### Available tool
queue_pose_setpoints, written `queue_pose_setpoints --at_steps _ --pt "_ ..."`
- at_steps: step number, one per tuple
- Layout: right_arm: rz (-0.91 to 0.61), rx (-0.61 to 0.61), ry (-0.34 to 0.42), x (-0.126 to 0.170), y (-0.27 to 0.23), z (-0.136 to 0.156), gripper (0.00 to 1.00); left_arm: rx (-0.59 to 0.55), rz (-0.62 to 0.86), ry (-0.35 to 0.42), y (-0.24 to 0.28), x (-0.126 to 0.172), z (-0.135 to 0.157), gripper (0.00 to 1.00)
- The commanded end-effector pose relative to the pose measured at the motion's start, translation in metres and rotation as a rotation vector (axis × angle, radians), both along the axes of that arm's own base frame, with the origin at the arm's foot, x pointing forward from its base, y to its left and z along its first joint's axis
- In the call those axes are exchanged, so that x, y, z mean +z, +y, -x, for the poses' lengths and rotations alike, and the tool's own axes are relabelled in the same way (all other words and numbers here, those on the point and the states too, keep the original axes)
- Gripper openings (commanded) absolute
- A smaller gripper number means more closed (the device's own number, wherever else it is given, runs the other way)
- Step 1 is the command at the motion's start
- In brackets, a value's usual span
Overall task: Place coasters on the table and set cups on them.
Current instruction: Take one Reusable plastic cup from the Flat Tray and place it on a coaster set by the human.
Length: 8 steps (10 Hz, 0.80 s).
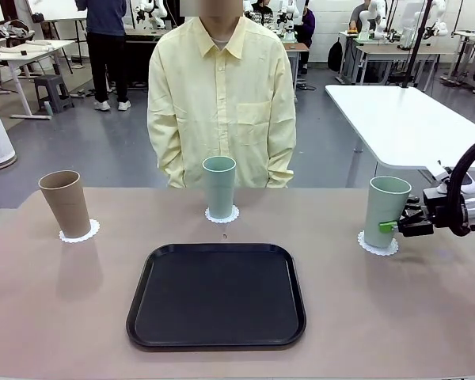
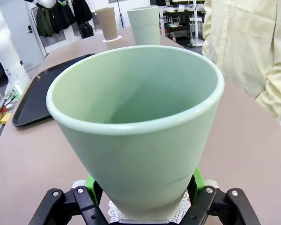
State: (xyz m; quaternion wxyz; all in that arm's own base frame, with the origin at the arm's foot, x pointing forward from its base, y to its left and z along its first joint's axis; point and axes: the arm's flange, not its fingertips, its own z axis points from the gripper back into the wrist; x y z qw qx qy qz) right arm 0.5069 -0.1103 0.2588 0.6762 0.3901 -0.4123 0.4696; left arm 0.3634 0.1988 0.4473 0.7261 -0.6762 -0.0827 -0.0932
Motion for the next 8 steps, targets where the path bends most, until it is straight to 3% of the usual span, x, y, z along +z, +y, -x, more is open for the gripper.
queue_pose_setpoints --at_steps 1,8 --pt "0.02 0.024 0.006 0.0011 -0.0038 -0.0015 1.0 0.003 0.004 -0.006 -0.0001 0.0018 0.0014 1.0" --pt "0.143 -0.016 0.061 0.0007 -0.0096 0.0053 1.0 0.003 0.004 -0.006 -0.0001 0.0018 0.0014 1.0"
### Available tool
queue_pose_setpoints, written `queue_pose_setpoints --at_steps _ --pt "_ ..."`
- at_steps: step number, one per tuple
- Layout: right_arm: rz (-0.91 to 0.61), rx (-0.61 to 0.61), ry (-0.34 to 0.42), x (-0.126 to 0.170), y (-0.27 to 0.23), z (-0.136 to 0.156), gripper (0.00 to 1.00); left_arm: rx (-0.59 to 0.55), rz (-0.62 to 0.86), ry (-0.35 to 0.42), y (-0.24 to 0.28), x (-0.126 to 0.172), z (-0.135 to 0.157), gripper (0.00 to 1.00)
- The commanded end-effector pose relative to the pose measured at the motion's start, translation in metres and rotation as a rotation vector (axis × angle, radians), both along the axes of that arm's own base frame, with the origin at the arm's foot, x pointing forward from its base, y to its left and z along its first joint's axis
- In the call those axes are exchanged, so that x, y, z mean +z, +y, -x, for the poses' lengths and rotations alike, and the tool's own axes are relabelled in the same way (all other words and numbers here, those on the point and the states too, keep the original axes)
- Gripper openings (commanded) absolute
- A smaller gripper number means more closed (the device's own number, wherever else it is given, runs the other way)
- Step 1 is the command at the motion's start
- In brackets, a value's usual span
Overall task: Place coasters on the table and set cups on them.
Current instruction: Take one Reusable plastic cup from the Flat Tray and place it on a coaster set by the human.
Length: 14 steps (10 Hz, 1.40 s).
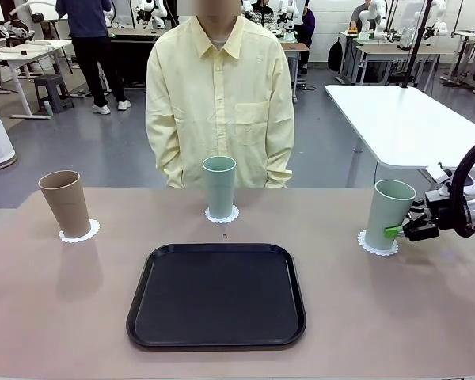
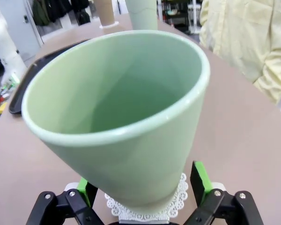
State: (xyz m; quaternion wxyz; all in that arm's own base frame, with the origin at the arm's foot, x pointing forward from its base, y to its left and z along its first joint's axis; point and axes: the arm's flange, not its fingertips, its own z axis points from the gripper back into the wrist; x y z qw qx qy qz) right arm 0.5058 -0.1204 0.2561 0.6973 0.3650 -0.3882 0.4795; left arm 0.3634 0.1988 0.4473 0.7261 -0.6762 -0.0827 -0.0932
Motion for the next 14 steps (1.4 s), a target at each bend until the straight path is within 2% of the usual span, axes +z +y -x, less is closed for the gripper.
queue_pose_setpoints --at_steps 1,4,5,6,7,8,10,11,13,14 --pt "0.094 -0.007 0.065 0.003 -0.002 0.005 1.0 0.003 0.004 -0.006 0.0 0.002 0.001 1.0" --pt "0.24 -0.028 0.155 0.006 -0.014 0.013 1.0 0.003 0.004 -0.006 0.0 0.002 0.001 1.0" --pt "0.275 -0.062 0.178 0.015 -0.02 0.02 1.0 0.003 0.004 -0.006 0.0 0.002 0.001 1.0" --pt "0.29 -0.083 0.183 0.035 -0.022 0.034 1.0 0.003 0.004 -0.006 0.0 0.002 0.001 1.0" --pt "0.307 -0.099 0.154 0.067 -0.022 0.055 1.0 0.003 0.004 -0.006 0.0 0.002 0.001 1.0" --pt "0.354 -0.144 0.162 0.099 -0.02 0.075 1.0 0.003 0.004 -0.006 0.0 0.002 0.001 1.0" --pt "0.485 -0.34 0.279 0.151 -0.02 0.103 1.0 0.003 0.004 -0.006 0.0 0.002 0.001 1.0" --pt "0.53 -0.402 0.31 0.173 -0.013 0.114 1.0 0.003 0.004 -0.006 0.0 0.002 0.001 1.0" --pt "0.656 -0.489 0.327 0.211 0.007 0.132 1.0 0.003 0.004 -0.006 0.0 0.002 0.001 1.0" --pt "0.705 -0.492 0.322 0.228 0.021 0.14 1.0 0.003 0.004 -0.006 0.0 0.002 0.001 1.0"
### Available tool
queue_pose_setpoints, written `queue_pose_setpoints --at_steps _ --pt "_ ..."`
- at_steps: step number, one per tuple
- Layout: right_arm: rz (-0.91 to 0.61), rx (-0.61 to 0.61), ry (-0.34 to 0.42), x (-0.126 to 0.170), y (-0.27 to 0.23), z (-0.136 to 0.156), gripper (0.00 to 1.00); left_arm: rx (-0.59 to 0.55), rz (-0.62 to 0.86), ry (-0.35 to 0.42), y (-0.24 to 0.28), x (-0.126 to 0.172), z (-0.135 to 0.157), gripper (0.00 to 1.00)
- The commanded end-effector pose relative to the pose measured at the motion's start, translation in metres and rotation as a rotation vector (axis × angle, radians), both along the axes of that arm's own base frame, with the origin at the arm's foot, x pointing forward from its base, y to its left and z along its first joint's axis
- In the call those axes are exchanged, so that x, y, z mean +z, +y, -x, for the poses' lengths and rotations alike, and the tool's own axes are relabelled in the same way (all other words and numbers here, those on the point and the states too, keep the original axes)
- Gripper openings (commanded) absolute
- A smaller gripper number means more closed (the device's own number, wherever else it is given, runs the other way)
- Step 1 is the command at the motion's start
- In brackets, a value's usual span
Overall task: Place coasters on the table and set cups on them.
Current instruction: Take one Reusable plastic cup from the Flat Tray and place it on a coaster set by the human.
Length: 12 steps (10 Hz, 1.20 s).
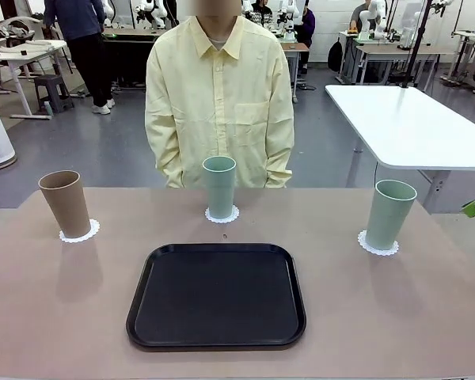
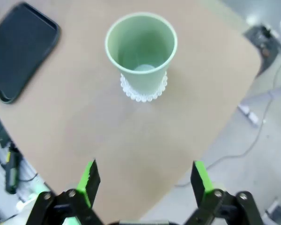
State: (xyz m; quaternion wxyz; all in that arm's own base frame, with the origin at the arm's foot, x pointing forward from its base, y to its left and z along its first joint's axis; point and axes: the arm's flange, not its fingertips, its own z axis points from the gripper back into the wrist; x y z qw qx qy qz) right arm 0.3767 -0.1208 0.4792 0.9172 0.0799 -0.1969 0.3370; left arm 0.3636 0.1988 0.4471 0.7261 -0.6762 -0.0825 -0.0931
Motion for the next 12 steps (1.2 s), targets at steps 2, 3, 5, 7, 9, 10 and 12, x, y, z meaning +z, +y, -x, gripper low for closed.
queue_pose_setpoints --at_steps 2,3,5,7,9,10,12 --pt "0.109 0.06 0.048 0.029 0.045 0.025 1.0 0.003 0.004 -0.006 0.0 0.002 0.002 1.0" --pt "0.111 0.127 0.029 0.034 0.048 0.027 1.0 0.003 0.004 -0.006 0.0 0.002 0.002 1.0" --pt "0.111 0.071 0.032 0.035 0.045 0.022 1.0 0.003 0.004 -0.006 0.0 0.002 0.002 1.0" --pt "0.111 0.071 0.032 0.035 0.045 0.022 1.0 0.003 0.004 -0.006 0.0 0.002 0.002 1.0" --pt "0.111 0.071 0.032 0.035 0.045 0.022 1.0 0.003 0.004 -0.006 0.0 0.002 0.002 1.0" --pt "0.111 0.071 0.032 0.035 0.045 0.022 1.0 0.003 0.004 -0.006 0.0 0.002 0.002 1.0" --pt "0.111 0.071 0.032 0.035 0.045 0.022 1.0 0.003 0.004 -0.006 0.0 0.002 0.002 1.0"
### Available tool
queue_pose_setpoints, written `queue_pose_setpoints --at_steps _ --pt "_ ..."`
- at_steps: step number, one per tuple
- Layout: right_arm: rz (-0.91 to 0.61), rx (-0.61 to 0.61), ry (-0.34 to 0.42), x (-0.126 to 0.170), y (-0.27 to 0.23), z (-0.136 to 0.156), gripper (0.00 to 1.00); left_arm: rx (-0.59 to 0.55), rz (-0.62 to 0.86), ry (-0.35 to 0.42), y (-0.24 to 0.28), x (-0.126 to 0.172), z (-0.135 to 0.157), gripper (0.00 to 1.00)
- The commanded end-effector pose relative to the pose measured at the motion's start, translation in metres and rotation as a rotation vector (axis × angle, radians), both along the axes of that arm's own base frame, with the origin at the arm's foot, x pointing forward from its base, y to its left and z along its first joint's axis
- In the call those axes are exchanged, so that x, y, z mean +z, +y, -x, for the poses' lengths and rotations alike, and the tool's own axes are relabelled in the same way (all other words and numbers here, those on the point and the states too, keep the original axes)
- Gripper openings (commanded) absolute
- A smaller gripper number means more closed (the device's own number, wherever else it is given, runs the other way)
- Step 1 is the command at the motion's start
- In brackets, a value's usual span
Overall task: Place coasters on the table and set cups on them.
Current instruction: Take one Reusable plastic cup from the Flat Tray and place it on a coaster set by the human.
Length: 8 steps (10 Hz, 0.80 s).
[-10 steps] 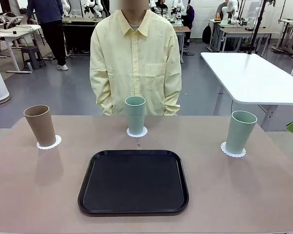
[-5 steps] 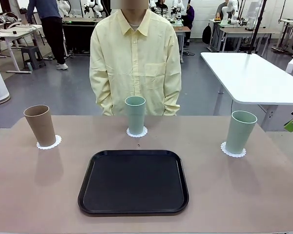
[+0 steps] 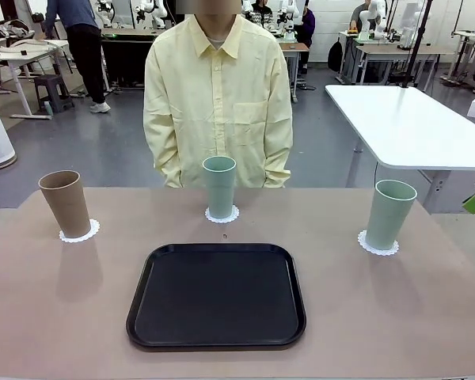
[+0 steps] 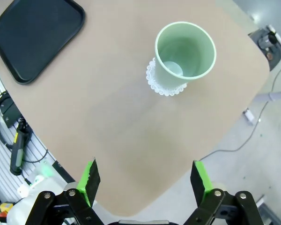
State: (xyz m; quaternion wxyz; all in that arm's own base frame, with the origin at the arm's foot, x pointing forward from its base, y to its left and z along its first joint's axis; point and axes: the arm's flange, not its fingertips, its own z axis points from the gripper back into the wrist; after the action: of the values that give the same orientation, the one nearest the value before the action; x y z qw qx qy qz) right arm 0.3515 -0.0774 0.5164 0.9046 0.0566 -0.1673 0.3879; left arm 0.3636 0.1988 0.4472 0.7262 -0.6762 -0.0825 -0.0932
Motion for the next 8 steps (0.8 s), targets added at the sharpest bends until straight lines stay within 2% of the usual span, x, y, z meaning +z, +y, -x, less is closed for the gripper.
queue_pose_setpoints --at_steps 1,6,7,8 --pt "0.031 -0.026 0.003 -0.002 0.002 -0.003 1.0 0.003 0.004 -0.006 0.0 0.002 0.002 1.0" --pt "0.0 0.001 0.0 0.0 0.001 0.0 1.0 0.003 0.004 -0.006 0.0 0.002 0.002 1.0" --pt "-0.116 -0.121 -0.01 0.008 -0.013 0.002 1.0 0.003 0.004 -0.006 0.0 0.002 0.002 1.0" --pt "-0.371 -0.161 0.123 0.01 -0.022 0.007 1.0 0.003 0.004 -0.006 0.0 0.002 0.002 1.0"
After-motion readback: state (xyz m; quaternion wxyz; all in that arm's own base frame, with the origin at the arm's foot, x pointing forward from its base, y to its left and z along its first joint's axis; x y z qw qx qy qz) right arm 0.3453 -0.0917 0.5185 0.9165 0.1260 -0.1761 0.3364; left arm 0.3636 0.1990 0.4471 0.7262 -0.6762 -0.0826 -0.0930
